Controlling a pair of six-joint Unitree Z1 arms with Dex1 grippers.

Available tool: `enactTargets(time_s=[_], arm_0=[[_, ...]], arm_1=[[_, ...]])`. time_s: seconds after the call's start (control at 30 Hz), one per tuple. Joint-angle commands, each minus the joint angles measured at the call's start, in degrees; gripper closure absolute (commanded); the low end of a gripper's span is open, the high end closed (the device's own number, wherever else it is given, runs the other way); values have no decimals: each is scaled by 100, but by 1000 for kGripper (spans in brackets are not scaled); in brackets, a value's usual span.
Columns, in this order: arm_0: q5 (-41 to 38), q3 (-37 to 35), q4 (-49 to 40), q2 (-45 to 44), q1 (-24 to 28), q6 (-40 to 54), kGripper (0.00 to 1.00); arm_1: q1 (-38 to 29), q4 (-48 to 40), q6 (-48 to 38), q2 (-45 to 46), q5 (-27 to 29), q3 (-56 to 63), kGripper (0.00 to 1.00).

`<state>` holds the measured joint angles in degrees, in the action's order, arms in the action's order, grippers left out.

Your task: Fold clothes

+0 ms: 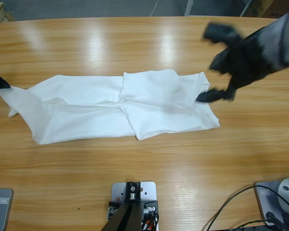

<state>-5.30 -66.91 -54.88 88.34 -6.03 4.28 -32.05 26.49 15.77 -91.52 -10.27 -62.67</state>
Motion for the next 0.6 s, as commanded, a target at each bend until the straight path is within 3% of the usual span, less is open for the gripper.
enactTargets(time_s=[0.03, 0.23, 0.6], arm_0=[[291, -236, 271, -15, -857, 1672, 35], [178, -575, 329, 941, -1995, 1932, 41], [546, -725, 714, 2342, -2425, 2092, 36]], arm_1=[[-158, -171, 1276, -923, 232, -224, 1000], [-156, -171, 1329, -1336, 201, -562, 1000], [-153, -646, 1390, -2171, -12, -535, 1000]])
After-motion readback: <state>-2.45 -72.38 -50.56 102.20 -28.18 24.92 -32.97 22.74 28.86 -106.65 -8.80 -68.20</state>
